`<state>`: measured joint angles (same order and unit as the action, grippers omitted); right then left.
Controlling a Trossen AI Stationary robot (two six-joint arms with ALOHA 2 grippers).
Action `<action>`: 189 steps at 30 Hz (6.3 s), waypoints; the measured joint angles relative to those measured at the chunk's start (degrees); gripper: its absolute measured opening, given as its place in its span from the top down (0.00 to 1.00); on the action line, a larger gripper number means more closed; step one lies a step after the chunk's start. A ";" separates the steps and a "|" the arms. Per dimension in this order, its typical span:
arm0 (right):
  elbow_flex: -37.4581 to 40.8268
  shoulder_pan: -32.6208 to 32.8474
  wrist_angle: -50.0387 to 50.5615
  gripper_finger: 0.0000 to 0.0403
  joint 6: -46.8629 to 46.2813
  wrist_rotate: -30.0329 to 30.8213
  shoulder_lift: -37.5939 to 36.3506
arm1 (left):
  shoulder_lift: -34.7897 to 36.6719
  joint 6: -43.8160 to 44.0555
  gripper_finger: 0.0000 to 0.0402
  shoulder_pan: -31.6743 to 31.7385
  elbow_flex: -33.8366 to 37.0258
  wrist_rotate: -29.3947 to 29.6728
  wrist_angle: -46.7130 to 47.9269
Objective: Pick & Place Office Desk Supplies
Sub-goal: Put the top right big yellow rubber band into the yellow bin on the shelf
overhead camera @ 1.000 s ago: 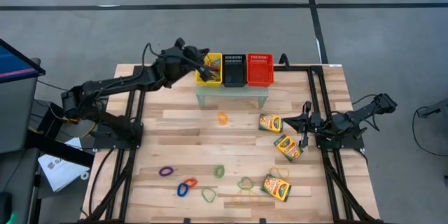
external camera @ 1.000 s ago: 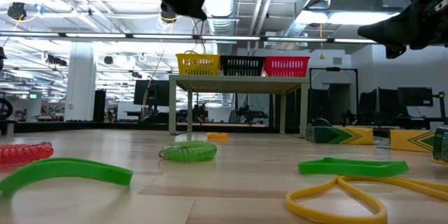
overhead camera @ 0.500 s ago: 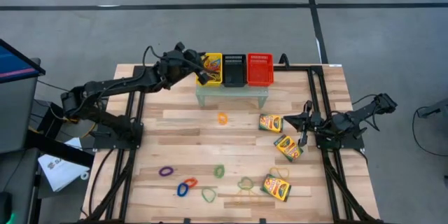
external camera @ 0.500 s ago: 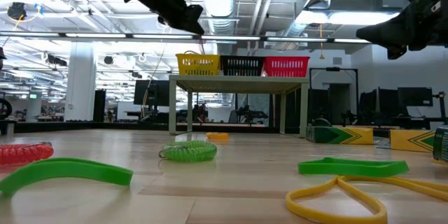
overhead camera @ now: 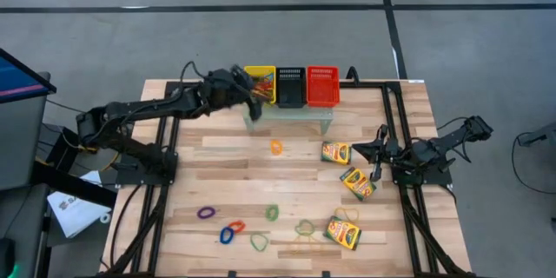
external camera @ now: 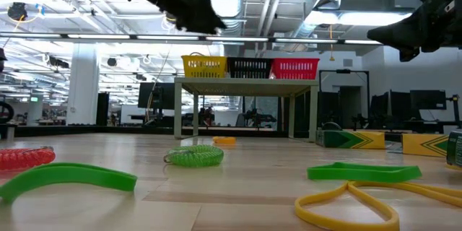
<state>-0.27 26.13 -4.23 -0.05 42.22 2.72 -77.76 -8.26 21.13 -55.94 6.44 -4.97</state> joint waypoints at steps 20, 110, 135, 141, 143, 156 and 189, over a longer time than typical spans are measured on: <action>-0.36 -0.17 1.09 0.96 -1.13 1.58 0.94 | 2.07 5.70 0.59 -49.10 8.15 46.88 1.53; -41.37 14.80 37.72 1.00 -50.64 -11.18 85.96 | 23.50 30.00 0.99 -66.07 30.47 62.58 0.96; -59.81 -0.26 36.67 1.00 -15.16 2.01 85.72 | 23.50 29.89 0.91 -66.03 30.47 65.57 -3.09; -62.99 -2.52 32.50 1.00 -7.51 2.05 85.70 | 22.45 29.62 0.74 -63.67 30.46 65.19 -6.81; -63.28 -3.23 29.27 1.00 -4.51 2.05 85.70 | 21.29 28.19 0.67 -62.21 30.45 63.24 -9.27; -63.28 -5.69 13.84 1.00 6.47 1.36 85.68 | 0.87 12.86 0.34 -45.12 30.45 33.93 -50.63; -63.30 -4.72 11.04 1.00 8.04 1.27 85.64 | -19.52 13.26 0.97 -33.11 16.55 15.75 -50.80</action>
<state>-63.57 21.41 6.81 7.99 43.48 88.36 -97.27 4.99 -11.99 -39.40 22.20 -55.78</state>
